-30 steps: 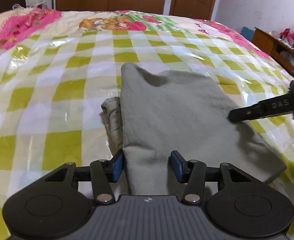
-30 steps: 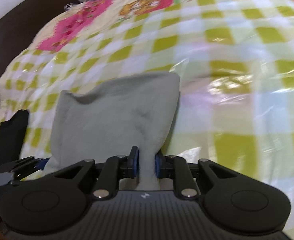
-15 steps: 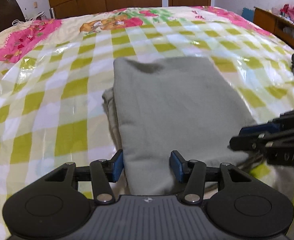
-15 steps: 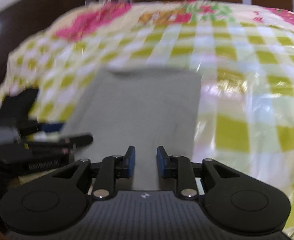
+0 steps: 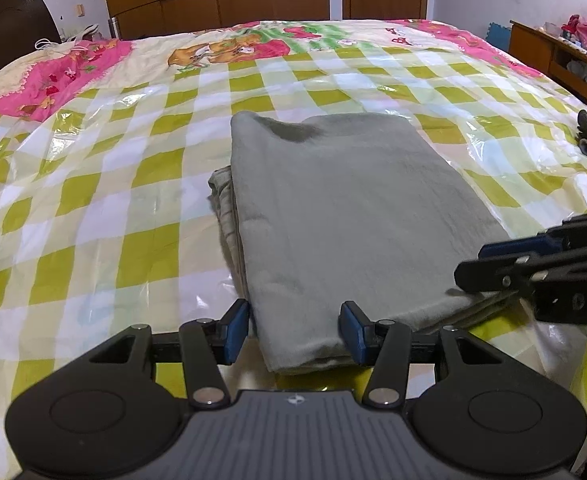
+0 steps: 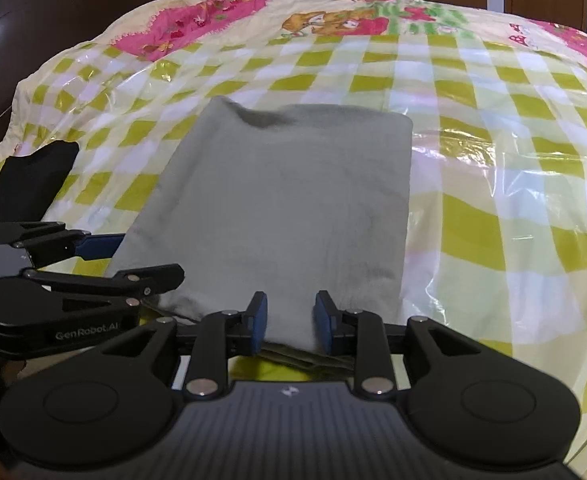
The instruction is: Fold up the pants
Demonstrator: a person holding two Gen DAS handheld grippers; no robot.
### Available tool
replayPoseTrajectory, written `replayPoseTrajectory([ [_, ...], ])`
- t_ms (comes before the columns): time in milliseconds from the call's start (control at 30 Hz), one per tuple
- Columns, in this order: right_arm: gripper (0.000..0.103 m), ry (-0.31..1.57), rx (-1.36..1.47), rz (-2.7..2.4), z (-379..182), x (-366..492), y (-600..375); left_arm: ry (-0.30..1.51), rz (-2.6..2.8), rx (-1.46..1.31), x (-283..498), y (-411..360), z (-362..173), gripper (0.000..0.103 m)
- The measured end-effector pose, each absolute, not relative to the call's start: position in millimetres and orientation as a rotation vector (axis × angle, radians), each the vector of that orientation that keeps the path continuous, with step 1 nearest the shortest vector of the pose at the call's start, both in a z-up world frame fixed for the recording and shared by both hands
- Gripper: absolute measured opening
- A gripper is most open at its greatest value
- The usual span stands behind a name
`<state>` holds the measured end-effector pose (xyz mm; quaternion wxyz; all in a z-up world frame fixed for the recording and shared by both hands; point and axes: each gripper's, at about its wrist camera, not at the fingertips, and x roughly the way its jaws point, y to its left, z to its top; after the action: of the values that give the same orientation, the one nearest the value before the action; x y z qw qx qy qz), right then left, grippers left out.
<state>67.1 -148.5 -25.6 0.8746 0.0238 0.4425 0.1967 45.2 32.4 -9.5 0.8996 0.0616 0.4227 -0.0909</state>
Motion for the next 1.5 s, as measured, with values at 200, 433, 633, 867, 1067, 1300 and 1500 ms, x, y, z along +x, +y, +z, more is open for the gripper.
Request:
replayPoseTrajectory([
  [200, 0.027, 0.903, 0.071, 0.417, -17, 61, -151, 0.861, -0.188, 0.137, 37, 30, -6, 0.061],
  [433, 0.028, 0.908, 0.076, 0.419, -17, 52, -151, 0.874, -0.184, 0.131, 31, 31, -10, 0.061],
  [633, 0.029, 0.926, 0.071, 0.417, -23, 51, -149, 0.894, -0.188, 0.121, 29, 33, -16, 0.061],
  [867, 0.029, 0.918, 0.082, 0.422, -20, 50, -151, 0.871, -0.2, 0.113, 21, 38, -3, 0.061],
  [1067, 0.03, 0.88, 0.121, 0.414, -7, 51, -162, 0.813, -0.191, 0.081, 23, 47, 18, 0.061],
  [1300, 0.031, 0.881, 0.123, 0.419, -6, 55, -163, 0.761, -0.161, 0.048, 67, 55, 34, 0.061],
  [1500, 0.031, 0.907, 0.106, 0.443, -12, 56, -154, 0.77, -0.156, 0.101, 135, 38, 23, 0.061],
])
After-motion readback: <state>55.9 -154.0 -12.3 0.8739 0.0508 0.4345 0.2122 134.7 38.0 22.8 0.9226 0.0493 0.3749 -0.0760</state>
